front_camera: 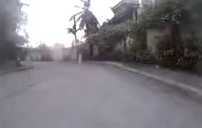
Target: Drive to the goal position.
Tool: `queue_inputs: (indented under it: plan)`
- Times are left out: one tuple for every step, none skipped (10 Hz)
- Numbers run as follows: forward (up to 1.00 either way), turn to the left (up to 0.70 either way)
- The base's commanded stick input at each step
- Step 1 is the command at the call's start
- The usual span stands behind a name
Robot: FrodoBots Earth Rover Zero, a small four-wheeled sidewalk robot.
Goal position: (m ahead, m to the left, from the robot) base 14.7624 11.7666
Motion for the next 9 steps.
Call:
queue_inputs:
  plan:
    - [1.0,0.0]
    - [1.0,0.0]
    - [1.0,0.0]
    - [1.0,0.0]
    - [1.0,0.0]
    - [1.0,0.0]
    - [1.0,0.0]
    - [1.0,0.0]
    - [1.0,0.0]
